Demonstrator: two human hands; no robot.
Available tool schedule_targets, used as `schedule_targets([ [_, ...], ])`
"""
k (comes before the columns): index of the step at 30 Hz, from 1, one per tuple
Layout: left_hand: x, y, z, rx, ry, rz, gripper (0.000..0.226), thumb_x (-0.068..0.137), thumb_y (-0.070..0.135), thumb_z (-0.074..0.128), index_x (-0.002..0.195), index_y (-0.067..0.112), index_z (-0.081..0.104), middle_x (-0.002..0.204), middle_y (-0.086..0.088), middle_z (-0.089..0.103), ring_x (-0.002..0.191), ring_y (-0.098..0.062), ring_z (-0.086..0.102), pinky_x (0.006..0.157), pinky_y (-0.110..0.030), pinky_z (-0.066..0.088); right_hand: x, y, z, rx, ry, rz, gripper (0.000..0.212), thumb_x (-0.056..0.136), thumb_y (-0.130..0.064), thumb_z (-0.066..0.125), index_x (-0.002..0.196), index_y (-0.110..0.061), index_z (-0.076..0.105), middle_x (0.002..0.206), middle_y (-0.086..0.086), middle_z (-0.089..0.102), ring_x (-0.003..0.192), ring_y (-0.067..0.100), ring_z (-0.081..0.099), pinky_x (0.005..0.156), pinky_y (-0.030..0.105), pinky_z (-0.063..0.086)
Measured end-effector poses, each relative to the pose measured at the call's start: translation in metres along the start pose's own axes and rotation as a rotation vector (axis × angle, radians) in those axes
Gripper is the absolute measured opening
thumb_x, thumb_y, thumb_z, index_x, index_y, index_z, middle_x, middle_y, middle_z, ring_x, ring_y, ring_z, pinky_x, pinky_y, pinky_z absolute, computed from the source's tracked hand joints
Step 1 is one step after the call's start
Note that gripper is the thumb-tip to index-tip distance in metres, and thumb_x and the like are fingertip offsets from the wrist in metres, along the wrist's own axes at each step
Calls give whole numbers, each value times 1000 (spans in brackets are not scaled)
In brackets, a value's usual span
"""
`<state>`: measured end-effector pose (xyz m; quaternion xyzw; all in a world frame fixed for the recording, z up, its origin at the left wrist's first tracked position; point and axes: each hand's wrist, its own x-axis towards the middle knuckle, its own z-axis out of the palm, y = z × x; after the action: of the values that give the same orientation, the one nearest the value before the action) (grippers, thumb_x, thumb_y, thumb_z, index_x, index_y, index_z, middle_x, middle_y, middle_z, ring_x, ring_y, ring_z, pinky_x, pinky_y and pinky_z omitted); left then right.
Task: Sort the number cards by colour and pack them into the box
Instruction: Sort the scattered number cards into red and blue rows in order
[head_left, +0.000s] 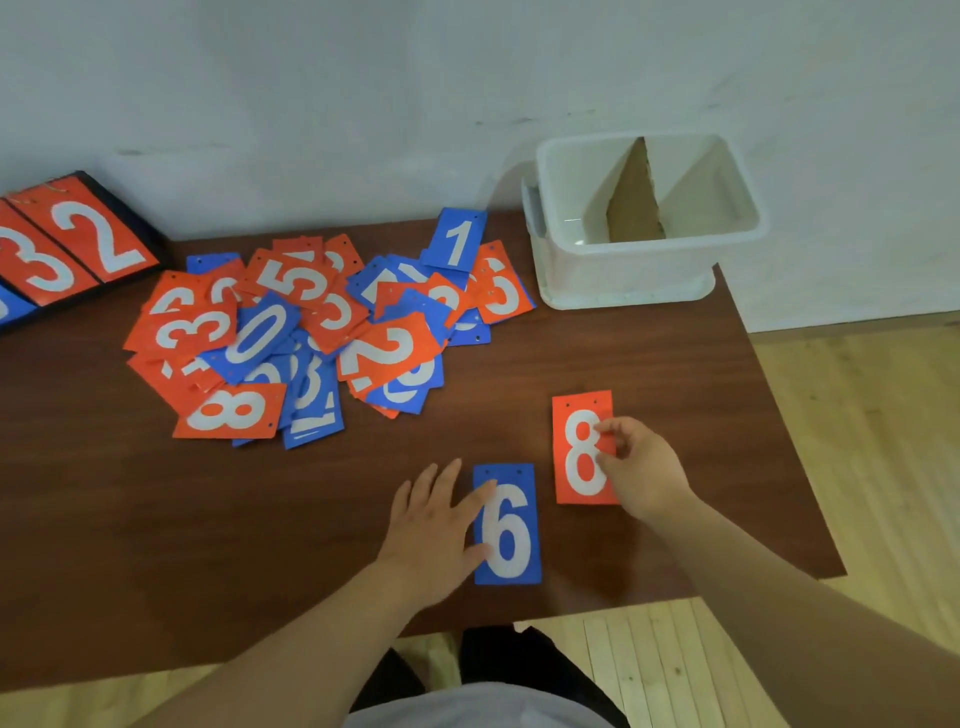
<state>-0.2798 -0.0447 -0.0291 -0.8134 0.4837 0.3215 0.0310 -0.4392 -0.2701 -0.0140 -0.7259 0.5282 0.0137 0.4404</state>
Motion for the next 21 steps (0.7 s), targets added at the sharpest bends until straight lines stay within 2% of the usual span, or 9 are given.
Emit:
schedule_targets([
  [4,-12,-8,15,108,-7,-14,82,94,70,42,153,51,-11,166,1,-18,153,-34,-16,123,-57,-1,19,9,3,-114,11,-40,43,93,-19,64,134,-30,55,134,0,61,115,23,61,84,29,51],
  [7,-21,-16,18,107,-12,-24,81,93,71,41,152,52,-11,166,1,-19,153,-32,-17,123,-56,0,25,14,12,-296,47,-69,49,95,-24,63,142,-29,52,141,3,48,124,26,52,96,37,49],
  [10,-25,-23,18,121,-10,-32,81,94,71,41,152,53,-11,166,0,-18,153,-32,-17,123,-56,1,19,14,16,-466,132,-149,49,95,-30,59,143,-33,50,148,1,35,131,27,37,100,42,46],
  [13,-28,-24,19,112,-1,-63,81,93,70,43,152,53,-10,167,-1,-17,153,-32,-16,124,-55,2,8,11,25,-627,58,-282,54,96,-43,52,147,-35,36,159,0,25,144,30,24,108,48,41],
  [15,-28,-23,20,91,-12,-81,82,93,70,45,152,53,-9,167,-1,-16,153,-31,-16,123,-55,3,4,13,31,-743,-17,-293,63,96,-53,49,151,-37,21,162,-2,18,150,31,17,112,48,36],
  [17,-29,-22,20,79,-20,-96,83,92,70,47,152,54,-8,167,0,-16,153,-31,-16,122,-57,3,5,13,32,-759,-15,-252,68,96,-59,47,152,-37,15,163,-2,15,151,31,14,113,48,33],
  [21,-28,-20,21,77,-23,-103,83,91,70,48,151,56,-8,166,0,-16,153,-32,-17,122,-59,3,17,7,27,-700,20,-190,67,93,-59,54,150,-37,25,160,1,22,149,31,19,113,49,34],
])
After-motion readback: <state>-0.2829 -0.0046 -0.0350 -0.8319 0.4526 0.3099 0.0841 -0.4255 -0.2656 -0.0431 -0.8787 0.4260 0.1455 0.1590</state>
